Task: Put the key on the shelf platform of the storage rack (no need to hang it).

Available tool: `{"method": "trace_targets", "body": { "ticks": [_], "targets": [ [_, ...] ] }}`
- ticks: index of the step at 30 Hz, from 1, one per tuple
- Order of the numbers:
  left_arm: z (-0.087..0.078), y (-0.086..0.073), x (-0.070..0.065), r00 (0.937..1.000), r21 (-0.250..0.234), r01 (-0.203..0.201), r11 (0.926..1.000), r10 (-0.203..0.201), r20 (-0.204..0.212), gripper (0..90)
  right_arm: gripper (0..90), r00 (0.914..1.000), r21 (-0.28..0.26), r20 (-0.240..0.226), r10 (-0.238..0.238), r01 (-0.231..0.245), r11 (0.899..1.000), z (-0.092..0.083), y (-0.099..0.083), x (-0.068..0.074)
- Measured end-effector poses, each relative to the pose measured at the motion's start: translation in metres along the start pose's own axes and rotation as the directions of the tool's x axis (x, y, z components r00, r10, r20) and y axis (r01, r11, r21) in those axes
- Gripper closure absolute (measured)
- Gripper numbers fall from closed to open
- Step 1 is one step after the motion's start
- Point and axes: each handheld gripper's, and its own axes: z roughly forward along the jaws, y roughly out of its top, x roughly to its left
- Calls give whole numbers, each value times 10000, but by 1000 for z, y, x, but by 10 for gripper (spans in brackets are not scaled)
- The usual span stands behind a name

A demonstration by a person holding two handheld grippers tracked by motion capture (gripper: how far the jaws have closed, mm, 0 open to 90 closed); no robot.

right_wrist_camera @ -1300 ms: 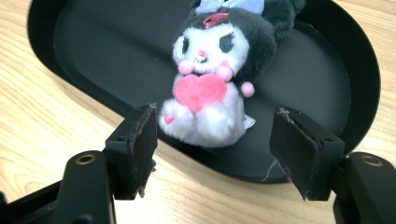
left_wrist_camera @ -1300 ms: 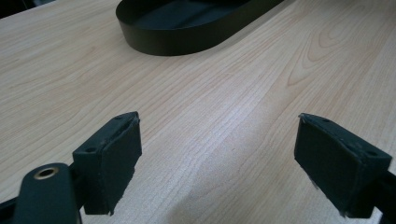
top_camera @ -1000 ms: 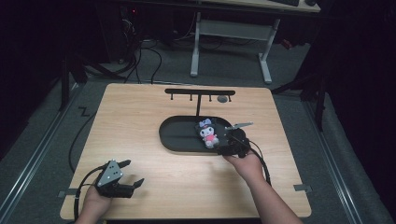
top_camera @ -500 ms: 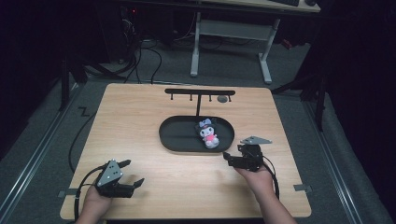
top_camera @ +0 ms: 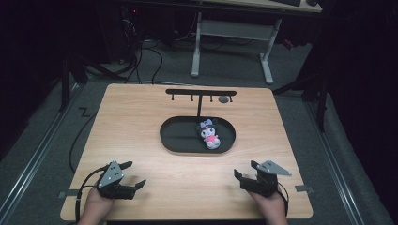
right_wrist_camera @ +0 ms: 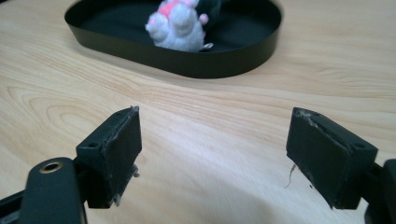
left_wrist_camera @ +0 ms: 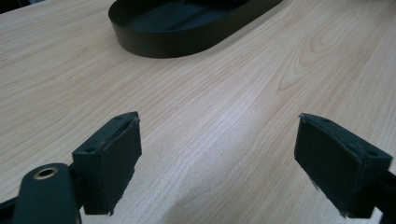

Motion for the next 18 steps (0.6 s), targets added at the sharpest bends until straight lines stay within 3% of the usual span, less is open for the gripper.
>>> {"method": "trace_targets", "body": {
  "ticks": [3, 5, 10, 18],
  "targets": [
    [-2, 1, 1, 9997, -237, 225, 9995, -225, 1, 155, 184, 10000, -311, -78, 17, -20, 9995, -9, -3, 2],
    [-2, 1, 1, 9997, -229, 230, 9995, -230, -16, 155, 168, 9999, -821, -81, -140, 133, 9965, -15, 1, 5],
    [-2, 0, -2, 9999, -37, 132, 9999, -132, -12, 155, 155, 9996, -456, -94, -274, 270, 9986, -5, 0, 7],
    [-6, -5, 2, 9998, 125, 210, 9997, -209, -46, 154, 155, 9998, -326, -89, -158, 155, 9994, 6, 1, 9]
  ]
}}
